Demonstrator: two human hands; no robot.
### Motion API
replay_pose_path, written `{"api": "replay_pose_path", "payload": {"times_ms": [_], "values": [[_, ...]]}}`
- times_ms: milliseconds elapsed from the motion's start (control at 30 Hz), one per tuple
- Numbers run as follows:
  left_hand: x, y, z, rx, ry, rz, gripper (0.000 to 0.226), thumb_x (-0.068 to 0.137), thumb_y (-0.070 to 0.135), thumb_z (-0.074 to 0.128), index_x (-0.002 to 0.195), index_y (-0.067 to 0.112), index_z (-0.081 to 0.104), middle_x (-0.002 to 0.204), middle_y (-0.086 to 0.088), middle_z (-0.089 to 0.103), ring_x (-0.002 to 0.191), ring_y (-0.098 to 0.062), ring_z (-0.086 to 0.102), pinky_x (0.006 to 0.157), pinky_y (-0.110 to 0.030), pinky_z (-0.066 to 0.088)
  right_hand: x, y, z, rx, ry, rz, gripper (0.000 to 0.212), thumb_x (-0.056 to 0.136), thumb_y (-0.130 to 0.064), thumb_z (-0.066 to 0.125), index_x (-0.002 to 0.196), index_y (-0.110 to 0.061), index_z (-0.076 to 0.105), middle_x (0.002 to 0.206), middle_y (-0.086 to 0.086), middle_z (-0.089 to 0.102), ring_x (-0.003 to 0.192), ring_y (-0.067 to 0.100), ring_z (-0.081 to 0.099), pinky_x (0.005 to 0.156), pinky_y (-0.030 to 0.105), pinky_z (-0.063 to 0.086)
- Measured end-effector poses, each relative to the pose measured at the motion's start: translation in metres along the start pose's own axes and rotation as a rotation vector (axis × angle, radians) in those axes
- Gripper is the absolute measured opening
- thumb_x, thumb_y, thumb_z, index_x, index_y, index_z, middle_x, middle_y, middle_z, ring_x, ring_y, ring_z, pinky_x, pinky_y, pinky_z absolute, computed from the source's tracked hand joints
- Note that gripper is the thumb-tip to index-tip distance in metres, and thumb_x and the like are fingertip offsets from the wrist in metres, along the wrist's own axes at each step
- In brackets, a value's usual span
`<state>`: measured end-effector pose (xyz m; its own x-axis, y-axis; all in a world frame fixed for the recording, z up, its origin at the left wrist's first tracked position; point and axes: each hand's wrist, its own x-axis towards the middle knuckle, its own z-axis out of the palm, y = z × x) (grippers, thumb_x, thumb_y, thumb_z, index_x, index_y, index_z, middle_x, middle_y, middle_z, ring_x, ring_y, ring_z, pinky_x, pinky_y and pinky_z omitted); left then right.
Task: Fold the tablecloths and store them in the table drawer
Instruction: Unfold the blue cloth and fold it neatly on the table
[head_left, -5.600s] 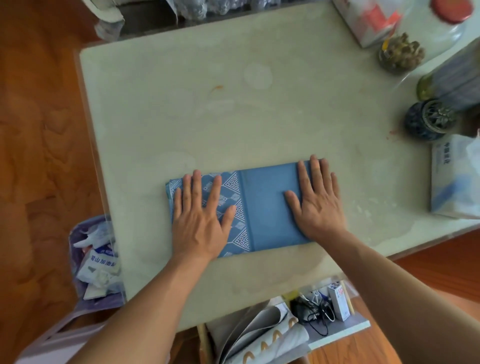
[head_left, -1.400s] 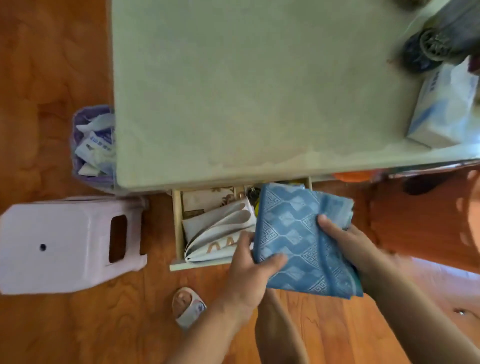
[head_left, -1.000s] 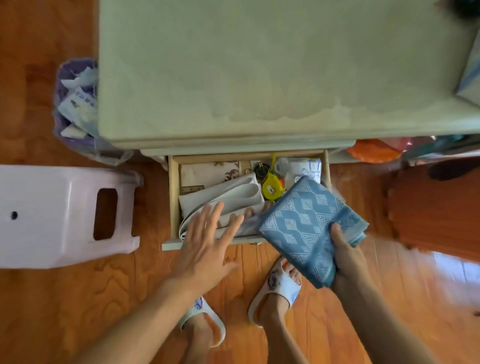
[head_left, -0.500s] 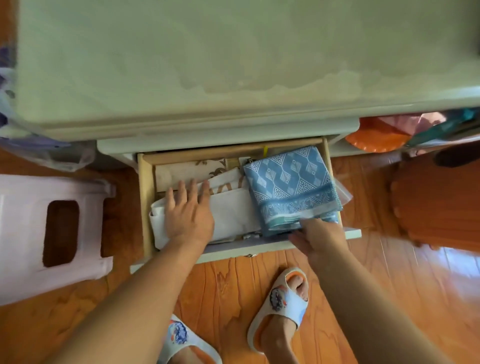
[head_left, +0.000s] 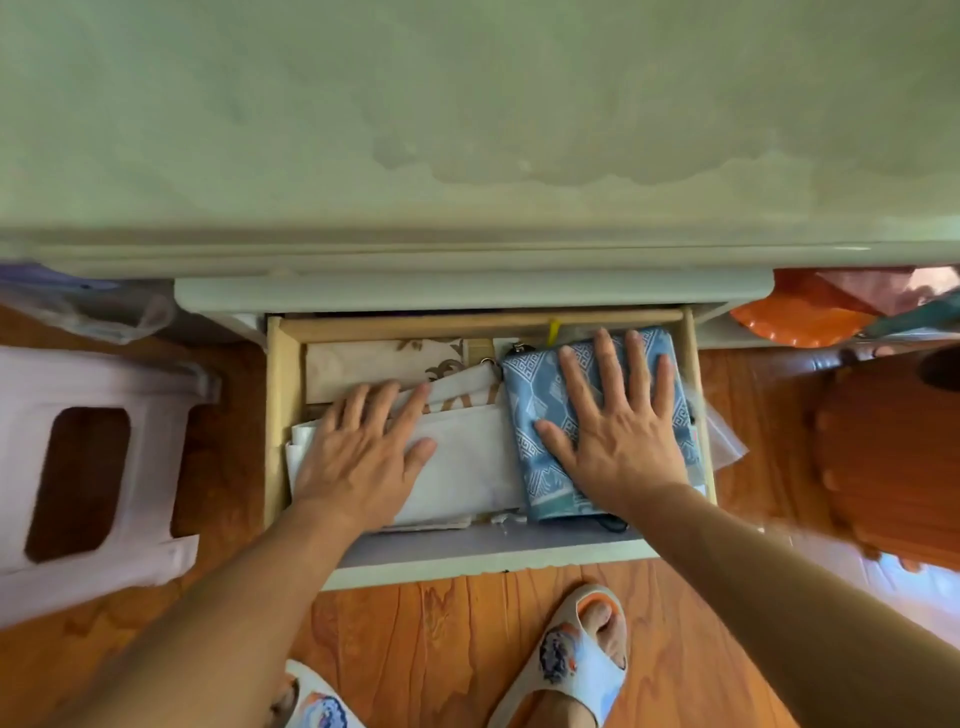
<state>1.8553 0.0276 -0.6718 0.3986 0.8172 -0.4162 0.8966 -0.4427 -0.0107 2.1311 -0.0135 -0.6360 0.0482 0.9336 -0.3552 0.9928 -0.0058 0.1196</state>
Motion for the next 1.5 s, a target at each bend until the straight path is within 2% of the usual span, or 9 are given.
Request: {"api": "replay_pose_path", "payload": {"times_ms": [167,333,567,667,767,1100,1267,1400,1500], "values": [[0.007,0.005,-0.017,0.005,0.138,-0.055,0.054,0.102,0.044,0.044,0.153,0.025,0.042,0.152,-0.016,0.040,0.135,-0.040,0.038,0.112,-0.058,0.028,0.025,0.003,-0.006,0.019,0.015,0.013,0.079,0.097,-0.073,0.008,0.160,-0.027,0.001,0.167,0.012,0.000,0.152,0.038,-0.014,0.121,0.061,-0.006],[-0.002,0.018,-0.042,-0.024,0.255,-0.182,0.037,0.090,0.028,0.071,0.126,0.021,0.063,0.112,-0.016,0.055,0.100,-0.038,0.047,0.079,-0.051,0.036,0.017,-0.010,-0.025,0.133,0.125,0.097,0.063,0.102,-0.055,0.032,0.154,-0.020,0.030,0.150,0.013,0.033,0.138,0.038,0.032,0.118,0.055,0.017],[-0.004,0.027,-0.062,0.054,0.142,-0.104,0.033,0.097,0.035,0.049,0.114,0.016,0.071,0.117,-0.008,0.063,0.111,-0.032,0.050,0.090,-0.049,0.040,-0.001,0.002,-0.020,0.160,-0.105,0.084,0.074,0.097,-0.072,0.005,0.157,-0.034,-0.016,0.165,0.005,-0.023,0.148,0.034,-0.030,0.115,0.069,-0.010],[-0.030,0.032,-0.064,-0.192,-0.150,-0.108,0.087,0.093,0.077,0.027,0.160,0.021,0.021,0.168,-0.014,0.009,0.152,-0.042,0.005,0.121,-0.051,0.018,0.009,0.006,-0.020,0.141,-0.124,0.087,0.074,0.095,-0.072,0.000,0.155,-0.035,-0.021,0.164,0.005,-0.026,0.147,0.035,-0.032,0.115,0.069,-0.008],[-0.043,0.019,-0.057,-0.136,-0.301,0.053,0.109,0.082,0.086,0.039,0.154,0.035,-0.026,0.160,-0.007,-0.040,0.141,-0.039,-0.045,0.120,-0.056,-0.014,0.025,0.001,-0.026,0.151,-0.127,0.108,0.075,0.094,-0.072,-0.001,0.156,-0.034,-0.018,0.165,0.006,-0.022,0.148,0.035,-0.029,0.115,0.069,-0.008],[0.039,-0.012,-0.082,-0.127,-0.273,0.035,0.097,0.087,0.055,0.061,0.158,0.044,-0.005,0.169,0.000,-0.015,0.154,-0.037,-0.013,0.126,-0.055,0.006,-0.008,-0.001,-0.050,0.184,-0.181,-0.107,0.106,0.082,-0.088,0.029,0.157,-0.030,-0.017,0.160,0.009,-0.026,0.147,0.035,-0.030,0.121,0.056,-0.011],[-0.003,0.006,-0.070,-0.059,0.219,0.077,0.064,0.092,0.025,0.069,0.150,0.014,0.042,0.156,-0.015,0.042,0.144,-0.036,0.038,0.117,-0.052,0.036,0.012,0.019,-0.046,0.048,0.017,-0.074,0.070,0.104,-0.025,0.043,0.160,-0.011,0.005,0.167,0.016,0.006,0.154,0.036,0.002,0.125,0.053,0.008],[-0.062,0.035,-0.056,-0.770,0.153,-0.326,0.040,0.097,0.036,0.062,0.134,0.020,0.055,0.130,0.001,0.055,0.121,-0.020,0.055,0.095,-0.036,0.050,-0.011,-0.009,-0.046,0.488,0.303,0.287,0.050,0.093,-0.014,0.060,0.140,-0.011,0.045,0.135,0.010,0.047,0.127,0.029,0.043,0.102,0.041,0.042],[-0.025,0.024,-0.076,-1.906,-0.070,-0.875,0.042,0.101,0.022,0.055,0.142,0.016,0.046,0.135,-0.007,0.058,0.117,-0.024,0.063,0.096,-0.037,0.051,-0.011,-0.009,-0.058,1.490,0.041,0.885,0.039,0.098,-0.005,0.056,0.136,-0.005,0.049,0.110,0.002,0.059,0.102,0.016,0.062,0.076,0.020,0.051]]}}
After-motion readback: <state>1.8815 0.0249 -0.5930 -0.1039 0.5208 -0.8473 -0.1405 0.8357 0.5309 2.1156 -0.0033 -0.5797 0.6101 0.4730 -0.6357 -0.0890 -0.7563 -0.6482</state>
